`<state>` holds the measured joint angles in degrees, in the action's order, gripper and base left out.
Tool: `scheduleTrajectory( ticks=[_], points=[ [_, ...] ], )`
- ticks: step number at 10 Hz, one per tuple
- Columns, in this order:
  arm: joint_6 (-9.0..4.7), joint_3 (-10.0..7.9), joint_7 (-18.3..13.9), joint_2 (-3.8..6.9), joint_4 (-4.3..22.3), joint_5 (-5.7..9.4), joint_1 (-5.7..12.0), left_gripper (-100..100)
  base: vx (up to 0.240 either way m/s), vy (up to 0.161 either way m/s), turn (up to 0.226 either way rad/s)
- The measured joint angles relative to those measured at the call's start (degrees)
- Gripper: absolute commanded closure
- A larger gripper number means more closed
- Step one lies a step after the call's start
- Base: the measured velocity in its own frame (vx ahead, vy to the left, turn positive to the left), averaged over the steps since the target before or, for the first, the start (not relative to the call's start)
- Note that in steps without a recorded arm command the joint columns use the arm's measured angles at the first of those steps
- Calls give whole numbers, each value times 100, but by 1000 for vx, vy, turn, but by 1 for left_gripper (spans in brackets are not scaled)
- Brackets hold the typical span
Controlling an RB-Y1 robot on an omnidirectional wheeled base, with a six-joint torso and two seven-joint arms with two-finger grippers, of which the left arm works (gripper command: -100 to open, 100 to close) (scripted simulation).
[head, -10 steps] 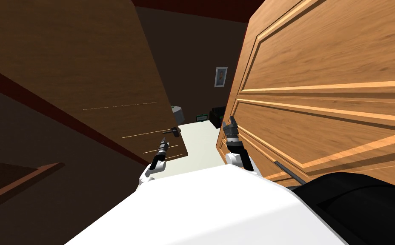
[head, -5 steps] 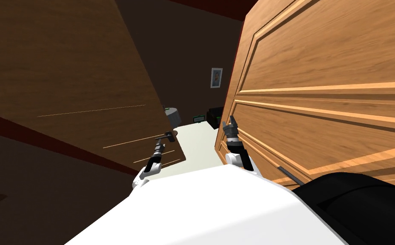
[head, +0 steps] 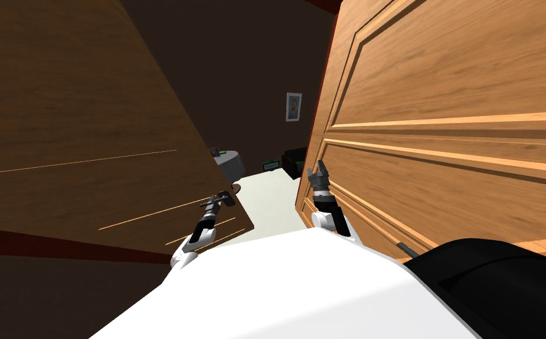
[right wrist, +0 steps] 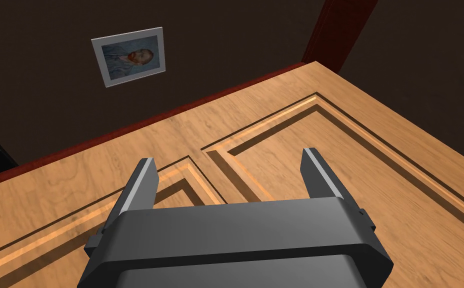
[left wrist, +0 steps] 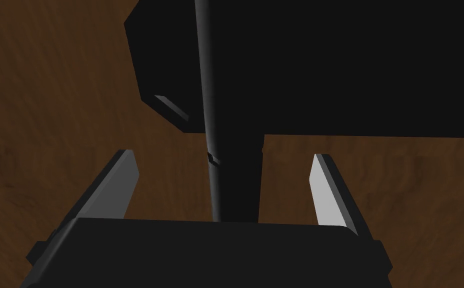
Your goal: Pull the door open
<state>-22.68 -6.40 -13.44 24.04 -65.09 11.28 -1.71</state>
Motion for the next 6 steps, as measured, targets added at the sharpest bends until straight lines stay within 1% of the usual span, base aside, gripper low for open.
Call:
scheduleTrajectory(
  ticks=[1, 2, 6],
  points=[
    [-41, -20, -26, 26, 60, 11, -4, -100, 33, 2, 16],
    [-57, -13, -31, 19, 68, 11, -17, 100, -12, -6, -6],
    [-30, -11, -26, 17, 69, 10, -12, 100, -6, 0, -4]
  ],
)
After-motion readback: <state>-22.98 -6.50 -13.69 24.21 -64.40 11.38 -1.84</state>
